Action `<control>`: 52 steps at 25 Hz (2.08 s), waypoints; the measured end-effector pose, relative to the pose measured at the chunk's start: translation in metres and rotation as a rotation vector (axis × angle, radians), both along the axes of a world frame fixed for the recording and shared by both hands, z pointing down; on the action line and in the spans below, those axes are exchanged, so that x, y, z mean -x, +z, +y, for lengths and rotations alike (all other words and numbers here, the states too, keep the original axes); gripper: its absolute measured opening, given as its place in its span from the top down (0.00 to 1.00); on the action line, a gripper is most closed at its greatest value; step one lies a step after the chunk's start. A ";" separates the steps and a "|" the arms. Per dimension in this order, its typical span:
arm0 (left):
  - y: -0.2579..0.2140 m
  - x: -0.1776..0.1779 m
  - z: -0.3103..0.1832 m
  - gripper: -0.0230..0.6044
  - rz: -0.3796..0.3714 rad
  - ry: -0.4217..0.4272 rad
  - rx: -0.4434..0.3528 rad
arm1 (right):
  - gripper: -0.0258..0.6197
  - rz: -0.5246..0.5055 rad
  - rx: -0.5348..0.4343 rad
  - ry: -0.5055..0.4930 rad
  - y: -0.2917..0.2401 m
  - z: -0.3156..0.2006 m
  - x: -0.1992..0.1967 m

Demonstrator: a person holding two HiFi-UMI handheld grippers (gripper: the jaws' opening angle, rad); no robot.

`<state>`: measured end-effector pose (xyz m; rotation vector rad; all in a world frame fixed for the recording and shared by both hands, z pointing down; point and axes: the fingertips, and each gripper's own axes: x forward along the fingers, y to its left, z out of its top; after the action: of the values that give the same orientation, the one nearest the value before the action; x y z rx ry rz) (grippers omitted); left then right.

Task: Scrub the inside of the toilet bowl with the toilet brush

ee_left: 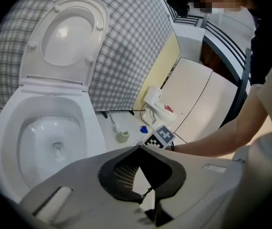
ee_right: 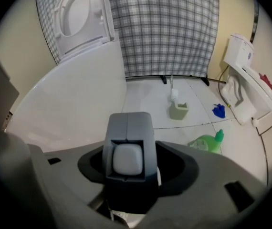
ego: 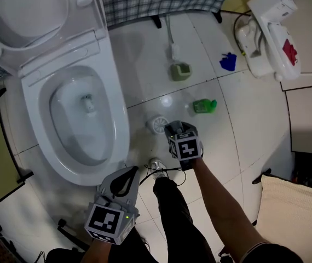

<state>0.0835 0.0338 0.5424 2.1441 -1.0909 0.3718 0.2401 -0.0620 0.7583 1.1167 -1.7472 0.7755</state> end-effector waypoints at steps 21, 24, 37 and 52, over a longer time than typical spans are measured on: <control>-0.062 0.043 -0.001 0.99 -0.036 -0.086 -0.061 | 0.60 -0.124 -0.185 0.043 -0.197 0.021 -0.028; -0.085 0.061 -0.003 0.99 -0.038 -0.123 -0.076 | 0.60 -0.177 -0.295 0.044 -0.271 0.010 -0.019; -0.142 0.148 -0.011 0.99 -0.076 -0.302 -0.139 | 0.60 -0.463 -0.464 -0.156 -0.414 -0.014 0.123; -0.107 0.202 0.005 0.99 -0.078 -0.380 -0.059 | 0.60 -0.396 -0.190 -0.365 -0.283 0.030 0.255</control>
<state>-0.1188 0.0385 0.4356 1.9275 -1.5350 0.2489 -0.0153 -0.0315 0.4755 0.7581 -2.3173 0.6401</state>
